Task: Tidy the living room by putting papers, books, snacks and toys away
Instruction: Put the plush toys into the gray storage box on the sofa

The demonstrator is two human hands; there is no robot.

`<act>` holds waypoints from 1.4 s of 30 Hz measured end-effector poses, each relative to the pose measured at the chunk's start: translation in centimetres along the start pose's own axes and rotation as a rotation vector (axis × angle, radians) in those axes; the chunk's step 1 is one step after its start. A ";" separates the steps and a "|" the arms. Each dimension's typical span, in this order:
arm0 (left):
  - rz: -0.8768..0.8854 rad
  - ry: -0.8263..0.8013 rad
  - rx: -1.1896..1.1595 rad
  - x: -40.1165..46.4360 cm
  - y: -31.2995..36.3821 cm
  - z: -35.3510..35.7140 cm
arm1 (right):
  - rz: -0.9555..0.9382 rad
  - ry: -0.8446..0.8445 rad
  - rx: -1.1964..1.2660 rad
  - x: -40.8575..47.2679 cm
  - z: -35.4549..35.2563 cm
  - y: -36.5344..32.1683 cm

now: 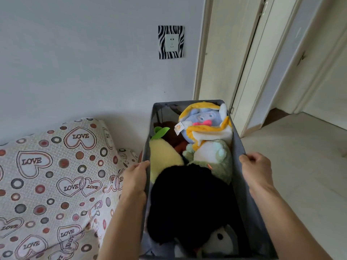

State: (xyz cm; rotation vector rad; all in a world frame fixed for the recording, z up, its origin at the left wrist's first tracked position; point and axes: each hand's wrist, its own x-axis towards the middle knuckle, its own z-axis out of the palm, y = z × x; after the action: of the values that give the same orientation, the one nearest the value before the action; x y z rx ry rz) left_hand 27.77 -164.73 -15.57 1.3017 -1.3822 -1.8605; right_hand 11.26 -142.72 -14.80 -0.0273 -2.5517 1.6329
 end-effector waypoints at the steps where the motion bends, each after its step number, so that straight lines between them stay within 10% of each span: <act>1: -0.005 -0.009 0.016 0.5 0.1 1.0 | 0.008 0.007 0.000 1.0 0.2 0.2; 21: -0.175 0.406 -0.079 16.9 -2.8 20.7 | -0.039 -0.517 0.012 29.7 17.6 3.8; 42: -0.436 0.575 -0.092 29.4 -7.9 19.7 | 0.002 -0.862 -0.370 33.8 35.6 9.4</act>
State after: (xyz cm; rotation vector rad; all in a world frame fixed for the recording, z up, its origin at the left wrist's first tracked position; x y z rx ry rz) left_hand -1.19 -176.41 -33.87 2.0020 -0.7450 -1.5729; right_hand -26.47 -168.37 -35.22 0.8059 -3.4230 1.3149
